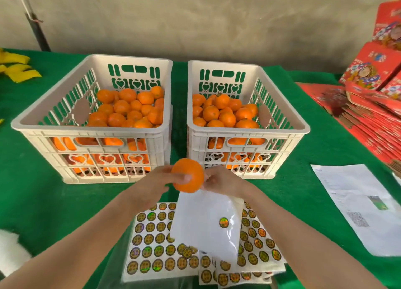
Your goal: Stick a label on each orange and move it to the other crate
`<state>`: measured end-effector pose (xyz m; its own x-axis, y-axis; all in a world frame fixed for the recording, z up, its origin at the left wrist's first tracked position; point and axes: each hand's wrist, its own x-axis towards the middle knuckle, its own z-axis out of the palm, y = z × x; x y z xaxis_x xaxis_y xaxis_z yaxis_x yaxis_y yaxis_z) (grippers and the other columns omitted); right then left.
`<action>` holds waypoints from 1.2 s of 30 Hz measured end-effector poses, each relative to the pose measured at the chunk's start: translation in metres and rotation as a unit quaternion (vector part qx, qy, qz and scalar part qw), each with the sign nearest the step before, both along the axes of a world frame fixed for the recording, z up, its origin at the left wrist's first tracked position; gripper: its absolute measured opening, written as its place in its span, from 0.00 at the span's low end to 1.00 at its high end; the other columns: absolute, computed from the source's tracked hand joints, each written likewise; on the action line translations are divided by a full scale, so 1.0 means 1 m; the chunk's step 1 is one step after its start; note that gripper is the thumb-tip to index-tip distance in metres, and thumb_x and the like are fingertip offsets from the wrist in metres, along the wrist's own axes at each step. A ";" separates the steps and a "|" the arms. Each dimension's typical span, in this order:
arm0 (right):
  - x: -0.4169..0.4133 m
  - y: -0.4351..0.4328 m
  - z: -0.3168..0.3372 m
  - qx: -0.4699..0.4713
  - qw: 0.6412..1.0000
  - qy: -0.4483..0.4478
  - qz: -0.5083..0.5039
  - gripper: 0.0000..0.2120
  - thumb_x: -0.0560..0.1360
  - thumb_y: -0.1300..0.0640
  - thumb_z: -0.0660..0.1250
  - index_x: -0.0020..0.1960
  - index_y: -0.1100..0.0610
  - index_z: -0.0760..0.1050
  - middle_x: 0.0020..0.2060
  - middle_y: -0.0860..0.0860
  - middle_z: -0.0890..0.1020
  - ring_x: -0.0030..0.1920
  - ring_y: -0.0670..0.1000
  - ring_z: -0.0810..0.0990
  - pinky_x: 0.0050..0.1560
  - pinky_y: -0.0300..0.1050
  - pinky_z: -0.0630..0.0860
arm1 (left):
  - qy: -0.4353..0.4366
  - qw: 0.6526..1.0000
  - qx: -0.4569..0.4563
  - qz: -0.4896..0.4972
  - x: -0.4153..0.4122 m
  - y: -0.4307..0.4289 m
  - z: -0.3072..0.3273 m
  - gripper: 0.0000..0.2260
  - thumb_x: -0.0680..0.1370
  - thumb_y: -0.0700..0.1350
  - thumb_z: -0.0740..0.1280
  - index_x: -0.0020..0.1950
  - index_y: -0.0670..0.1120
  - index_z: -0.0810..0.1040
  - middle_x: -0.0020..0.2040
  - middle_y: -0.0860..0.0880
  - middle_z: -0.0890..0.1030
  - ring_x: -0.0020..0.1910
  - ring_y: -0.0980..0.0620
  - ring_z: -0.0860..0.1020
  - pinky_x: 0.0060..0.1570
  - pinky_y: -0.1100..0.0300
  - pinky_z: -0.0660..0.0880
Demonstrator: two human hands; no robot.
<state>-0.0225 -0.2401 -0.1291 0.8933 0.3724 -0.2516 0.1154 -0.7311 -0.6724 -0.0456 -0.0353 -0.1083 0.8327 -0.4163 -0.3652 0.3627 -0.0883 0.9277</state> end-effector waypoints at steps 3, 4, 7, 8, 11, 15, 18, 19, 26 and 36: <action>0.010 0.001 0.003 0.039 0.999 -0.016 0.005 0.08 0.73 0.62 0.70 0.38 0.53 0.76 0.36 0.43 0.77 0.39 0.43 0.75 0.40 0.33 0.69 | 0.068 0.998 -0.014 0.005 -0.006 0.000 -0.018 0.42 0.55 0.53 0.76 0.66 0.41 0.71 0.59 0.43 0.81 0.58 0.45 0.79 0.60 0.51 0.72; 0.013 0.001 0.005 0.049 0.999 -0.013 0.004 0.06 0.73 0.62 0.70 0.39 0.53 0.78 0.37 0.42 0.77 0.39 0.42 0.76 0.41 0.32 0.70 | 0.079 0.997 -0.019 0.013 -0.007 -0.001 -0.022 0.39 0.56 0.51 0.77 0.65 0.39 0.72 0.57 0.42 0.82 0.56 0.44 0.80 0.56 0.52 0.75; 0.020 -0.010 0.012 0.108 0.993 0.012 -0.050 0.07 0.74 0.58 0.70 0.39 0.49 0.79 0.38 0.39 0.79 0.39 0.39 0.76 0.37 0.27 0.70 | 0.100 0.991 -0.058 0.061 -0.006 0.003 -0.029 0.28 0.62 0.45 0.75 0.60 0.36 0.76 0.49 0.41 0.83 0.46 0.45 0.83 0.41 0.55 0.79; 0.019 -0.016 0.013 0.141 0.986 0.030 -0.086 0.06 0.75 0.57 0.69 0.40 0.48 0.79 0.40 0.39 0.79 0.39 0.39 0.77 0.37 0.28 0.71 | 0.104 0.989 -0.072 0.077 -0.005 0.005 -0.030 0.25 0.64 0.44 0.74 0.58 0.37 0.77 0.48 0.41 0.84 0.44 0.45 0.83 0.39 0.56 0.79; 0.006 -0.033 0.003 0.304 0.924 0.145 -0.179 0.06 0.76 0.56 0.67 0.53 0.50 0.77 0.46 0.46 0.82 0.42 0.45 0.82 0.40 0.38 0.77 | 0.105 0.982 -0.093 0.124 -0.004 0.013 -0.031 0.23 0.64 0.42 0.75 0.58 0.39 0.77 0.47 0.43 0.84 0.44 0.46 0.83 0.42 0.54 0.79; -0.016 -0.036 -0.020 0.438 0.849 0.190 -0.228 0.14 0.75 0.63 0.68 0.58 0.53 0.74 0.46 0.56 0.84 0.44 0.54 0.82 0.48 0.49 0.78 | 0.105 0.973 -0.109 0.173 -0.006 0.015 -0.036 0.23 0.65 0.46 0.72 0.58 0.41 0.75 0.45 0.45 0.85 0.44 0.47 0.83 0.45 0.53 0.77; -0.028 -0.024 -0.026 0.388 0.882 0.134 -0.233 0.14 0.73 0.66 0.70 0.54 0.51 0.79 0.54 0.59 0.81 0.54 0.56 0.79 0.52 0.47 0.74 | 0.109 0.969 -0.105 0.195 -0.007 0.012 -0.039 0.25 0.64 0.46 0.71 0.59 0.41 0.74 0.51 0.42 0.82 0.49 0.44 0.80 0.54 0.49 0.75; -0.030 -0.021 -0.028 0.368 0.894 0.110 -0.232 0.14 0.72 0.67 0.70 0.52 0.51 0.81 0.52 0.56 0.81 0.53 0.54 0.79 0.49 0.40 0.72 | 0.112 0.968 -0.104 0.199 -0.006 0.012 -0.039 0.25 0.64 0.46 0.71 0.59 0.41 0.74 0.52 0.41 0.80 0.50 0.43 0.79 0.54 0.49 0.75; -0.030 -0.017 -0.024 0.282 0.937 0.046 -0.199 0.16 0.71 0.69 0.70 0.45 0.48 0.82 0.51 0.52 0.83 0.45 0.53 0.76 0.49 0.40 0.75 | 0.122 0.968 -0.089 0.203 0.003 0.010 -0.039 0.27 0.63 0.46 0.72 0.60 0.41 0.73 0.55 0.39 0.78 0.53 0.40 0.78 0.53 0.47 0.76; -0.030 -0.026 -0.036 0.224 0.961 0.026 -0.160 0.16 0.71 0.68 0.70 0.45 0.46 0.82 0.50 0.45 0.84 0.50 0.59 0.79 0.57 0.41 0.75 | 0.140 0.972 -0.080 0.173 0.012 0.003 -0.039 0.28 0.62 0.45 0.73 0.60 0.41 0.73 0.53 0.39 0.79 0.47 0.42 0.81 0.40 0.51 0.78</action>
<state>-0.0529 -0.2662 -0.1651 0.9707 0.1626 -0.1767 -0.1083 -0.3603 -0.9265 -0.0338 -0.0320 -0.1470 0.8103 -0.1998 -0.5509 0.5850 0.2208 0.7804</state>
